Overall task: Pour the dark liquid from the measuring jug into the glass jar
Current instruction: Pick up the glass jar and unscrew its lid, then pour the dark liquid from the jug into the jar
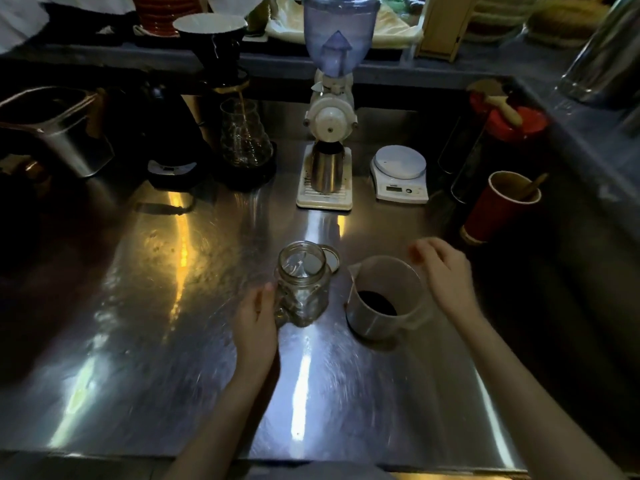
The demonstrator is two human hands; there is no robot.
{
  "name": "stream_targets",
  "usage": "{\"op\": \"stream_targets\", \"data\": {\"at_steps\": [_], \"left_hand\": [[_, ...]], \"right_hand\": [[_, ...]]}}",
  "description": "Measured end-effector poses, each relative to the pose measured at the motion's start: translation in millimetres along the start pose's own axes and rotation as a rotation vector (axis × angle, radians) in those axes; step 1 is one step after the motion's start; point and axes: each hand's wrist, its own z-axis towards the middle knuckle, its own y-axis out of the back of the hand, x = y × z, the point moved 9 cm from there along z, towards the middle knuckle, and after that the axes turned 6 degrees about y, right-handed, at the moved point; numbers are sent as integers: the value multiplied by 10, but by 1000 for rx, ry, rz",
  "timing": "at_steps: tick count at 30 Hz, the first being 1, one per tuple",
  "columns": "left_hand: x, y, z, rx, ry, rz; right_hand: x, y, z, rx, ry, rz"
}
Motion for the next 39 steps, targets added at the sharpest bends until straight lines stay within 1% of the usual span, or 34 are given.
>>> {"op": "stream_targets", "data": {"at_steps": [2,4,6,9,15,19,23,27,30,32,36,39], "left_hand": [[30,-13,-8,0,24,-26],[60,-25,-13,-2,48,-61],[90,-45,-13,0,69,-86],[76,-108,-11,36,68,-108],[181,-188,38,66,174,-213],[172,-193,70,29,208,-242],[64,-209,134,37,215,-285],[-234,-238,112,112,150,-237],[-383,-226,115,139,104,-166],[-445,-215,126,145,65,-126],[-564,-241,118,155,-10,-53],[-653,-276,94,157,-71,19]], "right_hand": [[-276,94,-205,-98,-153,102],[-440,54,-386,-122,-237,210],[-466,-33,-513,-113,-247,298],[-491,-75,-615,-154,-248,371],[-611,-260,-768,-242,-407,661],[-542,-207,-659,-276,-409,647],[-361,-147,-436,-224,-370,615],[54,-39,-102,-172,-252,622],[414,73,136,-144,-156,494],[697,114,264,-106,-14,395],[1227,118,419,-20,341,113],[1531,57,449,46,532,-27]]}}
